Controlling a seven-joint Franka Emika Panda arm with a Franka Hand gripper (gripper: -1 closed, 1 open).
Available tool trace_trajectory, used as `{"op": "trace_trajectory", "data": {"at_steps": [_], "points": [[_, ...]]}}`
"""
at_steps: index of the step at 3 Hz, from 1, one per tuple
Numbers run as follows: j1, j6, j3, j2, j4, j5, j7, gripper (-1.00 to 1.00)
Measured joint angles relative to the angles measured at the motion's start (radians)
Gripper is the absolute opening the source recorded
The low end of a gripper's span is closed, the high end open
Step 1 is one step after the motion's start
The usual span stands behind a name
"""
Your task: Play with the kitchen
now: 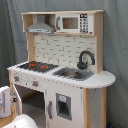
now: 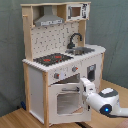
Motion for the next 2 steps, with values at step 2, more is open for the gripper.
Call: {"op": "trace_trajectory", "data": {"at_steps": [2], "points": [[0.007, -0.181, 0.010, 0.009, 0.073, -0.025, 0.053, -1.00]]}}
